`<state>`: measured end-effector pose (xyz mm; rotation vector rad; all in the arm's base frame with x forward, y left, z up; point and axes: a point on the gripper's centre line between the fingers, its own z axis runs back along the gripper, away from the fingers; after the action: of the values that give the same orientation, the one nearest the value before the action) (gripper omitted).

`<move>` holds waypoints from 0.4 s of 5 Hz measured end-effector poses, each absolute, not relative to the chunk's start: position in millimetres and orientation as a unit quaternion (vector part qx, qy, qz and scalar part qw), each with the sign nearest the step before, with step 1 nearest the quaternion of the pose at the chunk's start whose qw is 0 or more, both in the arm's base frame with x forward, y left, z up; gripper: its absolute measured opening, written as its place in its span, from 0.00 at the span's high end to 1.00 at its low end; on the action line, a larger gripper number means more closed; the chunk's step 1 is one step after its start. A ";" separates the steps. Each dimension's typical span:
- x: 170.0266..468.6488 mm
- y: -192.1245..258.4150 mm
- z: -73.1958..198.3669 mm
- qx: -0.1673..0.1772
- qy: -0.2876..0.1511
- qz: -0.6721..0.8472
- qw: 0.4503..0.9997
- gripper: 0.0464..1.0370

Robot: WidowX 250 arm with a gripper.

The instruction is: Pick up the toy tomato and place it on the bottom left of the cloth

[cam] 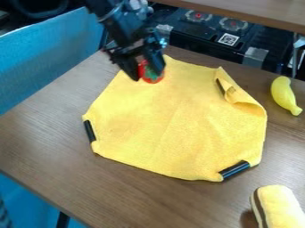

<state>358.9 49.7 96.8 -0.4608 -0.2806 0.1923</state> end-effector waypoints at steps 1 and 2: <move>333.4 65.9 74.2 -0.210 -0.106 0.098 0.967 0.31; 315.4 67.4 56.4 -0.200 -0.085 0.087 0.972 0.31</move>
<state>315.4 67.4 56.4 -0.4039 -0.1716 0.1758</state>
